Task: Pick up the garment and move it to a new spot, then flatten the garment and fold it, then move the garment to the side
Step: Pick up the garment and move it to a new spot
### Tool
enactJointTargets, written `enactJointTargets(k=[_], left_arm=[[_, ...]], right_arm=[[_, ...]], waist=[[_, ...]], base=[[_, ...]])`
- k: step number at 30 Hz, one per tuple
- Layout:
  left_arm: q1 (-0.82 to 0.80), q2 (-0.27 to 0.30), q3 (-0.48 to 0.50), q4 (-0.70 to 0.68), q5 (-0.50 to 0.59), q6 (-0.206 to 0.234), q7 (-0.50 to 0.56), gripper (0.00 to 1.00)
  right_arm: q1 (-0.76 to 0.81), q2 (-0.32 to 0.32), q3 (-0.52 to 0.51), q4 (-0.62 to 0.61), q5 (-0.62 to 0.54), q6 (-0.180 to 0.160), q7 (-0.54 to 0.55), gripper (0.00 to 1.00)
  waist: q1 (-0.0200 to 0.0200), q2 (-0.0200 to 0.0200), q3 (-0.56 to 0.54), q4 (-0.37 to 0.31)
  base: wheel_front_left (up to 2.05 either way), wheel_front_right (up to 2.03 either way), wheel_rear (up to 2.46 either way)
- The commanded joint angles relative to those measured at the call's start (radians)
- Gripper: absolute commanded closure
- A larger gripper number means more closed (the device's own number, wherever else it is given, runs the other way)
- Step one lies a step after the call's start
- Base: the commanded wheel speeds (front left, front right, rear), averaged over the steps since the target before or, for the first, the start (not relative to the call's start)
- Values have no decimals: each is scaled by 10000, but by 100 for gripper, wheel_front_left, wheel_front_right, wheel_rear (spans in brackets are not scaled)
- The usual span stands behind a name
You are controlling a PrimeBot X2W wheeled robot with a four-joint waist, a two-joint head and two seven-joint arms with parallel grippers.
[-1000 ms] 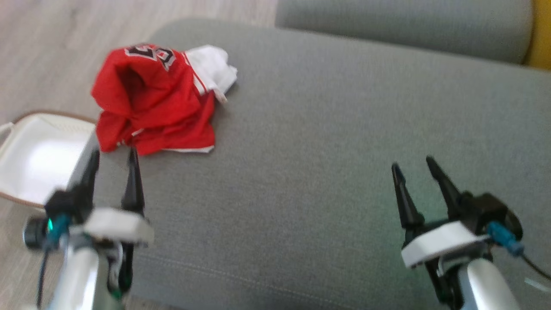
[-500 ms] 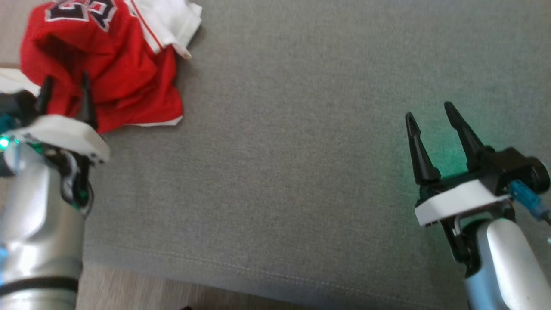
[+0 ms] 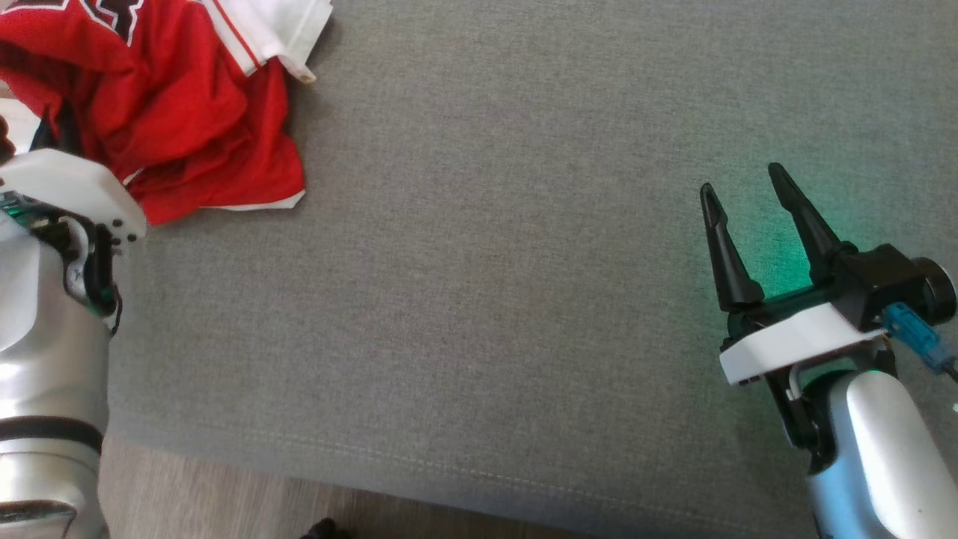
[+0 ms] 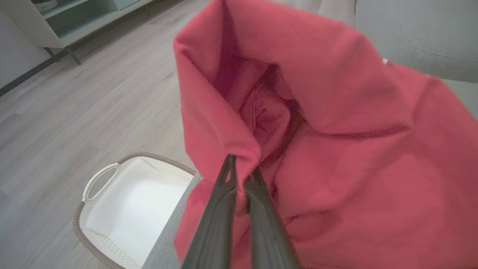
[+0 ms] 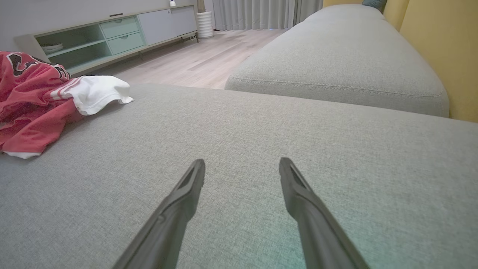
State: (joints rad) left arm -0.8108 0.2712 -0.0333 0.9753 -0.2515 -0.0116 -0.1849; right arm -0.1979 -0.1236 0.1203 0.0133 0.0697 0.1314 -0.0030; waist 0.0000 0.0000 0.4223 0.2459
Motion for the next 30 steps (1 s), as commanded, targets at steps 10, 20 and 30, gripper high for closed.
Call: enactJointTargets(k=[10, 20, 30], left_arm=[[-433, 869, 11, -1174, 365, 228, -729, 100], [1680, 642, -20, -5834, 371, 372, -638, 100], [4502, 61, -1066, -10341, 339, 480, 978, 100]], right_arm=[[83, 122, 82, -189, 65, -7, -50, 0], [561, 504, 13, 227, 251, -7, -401, 0], [1240, 706, 53, 310, 457, -7, -428, 0]], waist=[[0, 0, -743, 191], [0, 0, -2683, -261], [0, 0, -3965, -1290]], base=[[0, 0, 0], [0, 0, 0], [0, 0, 0]])
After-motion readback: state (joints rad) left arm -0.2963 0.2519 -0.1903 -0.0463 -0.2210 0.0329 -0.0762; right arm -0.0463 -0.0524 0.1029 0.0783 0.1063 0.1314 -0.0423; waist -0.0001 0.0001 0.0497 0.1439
